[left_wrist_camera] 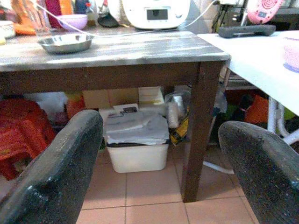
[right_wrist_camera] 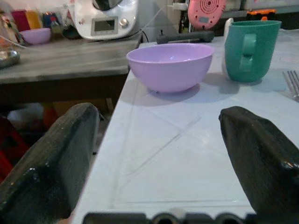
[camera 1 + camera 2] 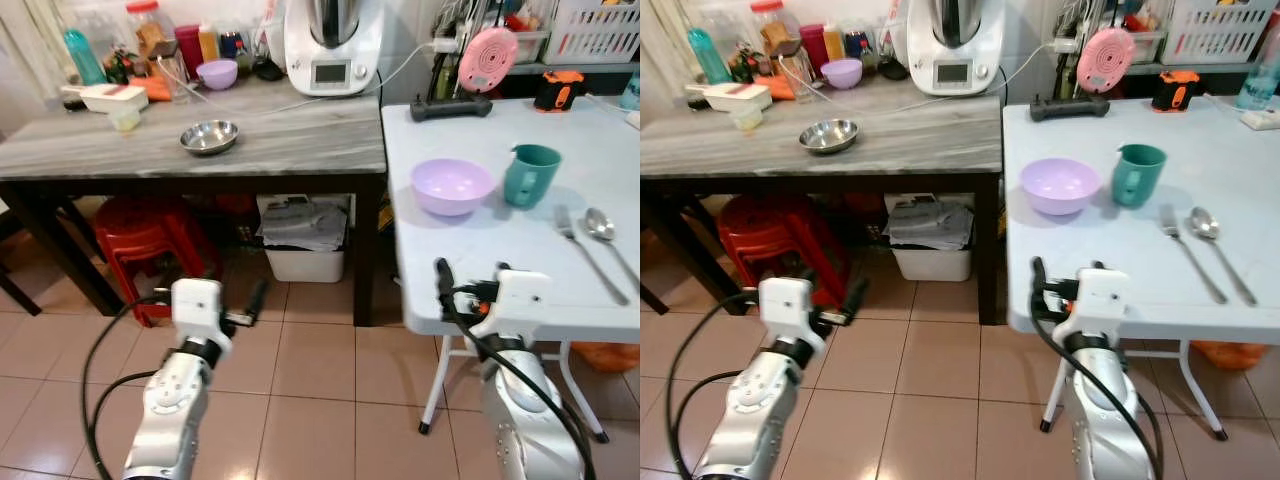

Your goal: Setting the table

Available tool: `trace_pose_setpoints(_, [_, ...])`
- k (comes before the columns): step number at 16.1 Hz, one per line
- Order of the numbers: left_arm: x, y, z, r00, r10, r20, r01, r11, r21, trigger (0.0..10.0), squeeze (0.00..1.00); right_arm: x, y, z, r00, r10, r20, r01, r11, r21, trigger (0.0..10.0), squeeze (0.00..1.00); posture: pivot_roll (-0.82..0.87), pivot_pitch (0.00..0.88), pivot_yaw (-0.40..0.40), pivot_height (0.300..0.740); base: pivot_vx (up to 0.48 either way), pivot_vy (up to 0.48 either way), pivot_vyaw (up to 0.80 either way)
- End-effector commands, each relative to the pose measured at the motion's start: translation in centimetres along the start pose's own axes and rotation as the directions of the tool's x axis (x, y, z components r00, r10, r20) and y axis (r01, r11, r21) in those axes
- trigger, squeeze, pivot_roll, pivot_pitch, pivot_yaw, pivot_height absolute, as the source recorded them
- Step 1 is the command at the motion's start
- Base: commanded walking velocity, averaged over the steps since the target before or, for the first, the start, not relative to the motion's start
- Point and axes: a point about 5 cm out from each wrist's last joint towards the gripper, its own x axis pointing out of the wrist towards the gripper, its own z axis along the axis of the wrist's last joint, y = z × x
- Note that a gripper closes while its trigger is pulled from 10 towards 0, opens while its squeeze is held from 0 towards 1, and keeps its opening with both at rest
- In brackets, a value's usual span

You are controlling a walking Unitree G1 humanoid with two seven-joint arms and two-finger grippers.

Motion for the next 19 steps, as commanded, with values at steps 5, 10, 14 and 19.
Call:
trace_pose_setpoints(5, [0.2, -0.3, 0.4, 1.0, -0.021, 0.008, 0.021, 1.0, -0.007, 10.0, 0.0, 0.1, -0.3, 0.1, 1.0, -0.014, 0.007, 0.015, 1.0, -0.004, 10.0, 0.0, -0.11, 0.0, 0.105, 0.74, 0.0, -0.337, 0.0])
trace_pose_setpoints(10, [0.2, -0.4, 0.3, 1.0, -0.022, 0.01, 0.022, 1.0, -0.014, 10.0, 0.0, 0.0, -0.3, 0.1, 1.0, -0.017, 0.005, 0.017, 1.0, -0.012, 10.0, 0.0, -0.11, 0.0, 0.106, 0.74, 0.0, -0.268, 0.0])
trace_pose_setpoints(14, [0.1, 0.2, 0.4, 1.0, 0.021, 0.017, -0.021, 1.0, -0.014, 10.0, 0.0, -0.1, -0.3, 0.1, 1.0, -0.007, 0.006, 0.007, 1.0, -0.019, 10.0, 0.0, -0.11, 0.0, 0.103, 0.74, 0.0, 0.0, 0.0])
trace_pose_setpoints(19, [0.2, 1.1, 1.0, 0.996, 0.077, 0.044, -0.077, 0.997, -0.001, 10.0, 0.0, 0.0, 0.0, 0.7, 0.999, 0.031, 0.027, -0.03, 0.999, -0.046, 10.0, 0.0, -0.11, 0.0, 0.096, 0.74, 0.0, 0.0, 0.0])
